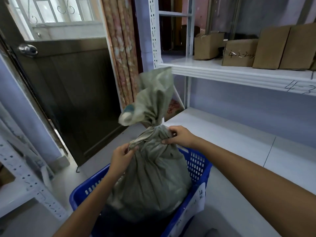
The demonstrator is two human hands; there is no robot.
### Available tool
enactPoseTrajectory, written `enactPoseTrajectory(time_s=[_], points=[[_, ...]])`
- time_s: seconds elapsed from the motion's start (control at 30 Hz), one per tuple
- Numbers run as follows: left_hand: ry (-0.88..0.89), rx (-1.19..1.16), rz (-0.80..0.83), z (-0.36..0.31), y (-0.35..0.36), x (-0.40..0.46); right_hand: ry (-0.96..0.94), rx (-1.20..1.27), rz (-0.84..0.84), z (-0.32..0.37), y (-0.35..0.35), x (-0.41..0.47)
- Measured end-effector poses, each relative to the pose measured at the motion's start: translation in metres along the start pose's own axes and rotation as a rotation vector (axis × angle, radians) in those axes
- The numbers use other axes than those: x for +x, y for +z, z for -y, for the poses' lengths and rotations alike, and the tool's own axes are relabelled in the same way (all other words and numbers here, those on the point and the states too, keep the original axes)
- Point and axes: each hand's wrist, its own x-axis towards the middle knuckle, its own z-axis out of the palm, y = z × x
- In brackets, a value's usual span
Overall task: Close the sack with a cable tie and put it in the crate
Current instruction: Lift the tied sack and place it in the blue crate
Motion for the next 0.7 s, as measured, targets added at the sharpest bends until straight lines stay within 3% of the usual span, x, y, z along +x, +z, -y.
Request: enactPoseTrajectory(time_s=[0.1, 0.23, 0.37, 0.53, 0.7], points=[[-0.052, 0.145, -0.062, -0.007, -0.002, 0.004, -0.032, 0.054, -0.048, 0.008, 0.005, 0.003], [0.149, 0.17, -0.121, -0.053, 0.003, 0.014, -0.094, 0.087, -0.091, 0.023, 0.01, 0.002], [0.214, 0.177, -0.09, -0.074, 0.008, 0.023, -0.108, 0.025, -0.15, 0.03, 0.01, 0.001], [0.095, 0.164, -0.176, -0.054, 0.009, 0.016, -0.074, -0.205, -0.16, 0.021, 0.006, 0.002], [0.058, 0.131, -0.144, -0.05, 0.009, 0.016, -0.052, -0.176, -0.171, 0.024, 0.015, -0.001]])
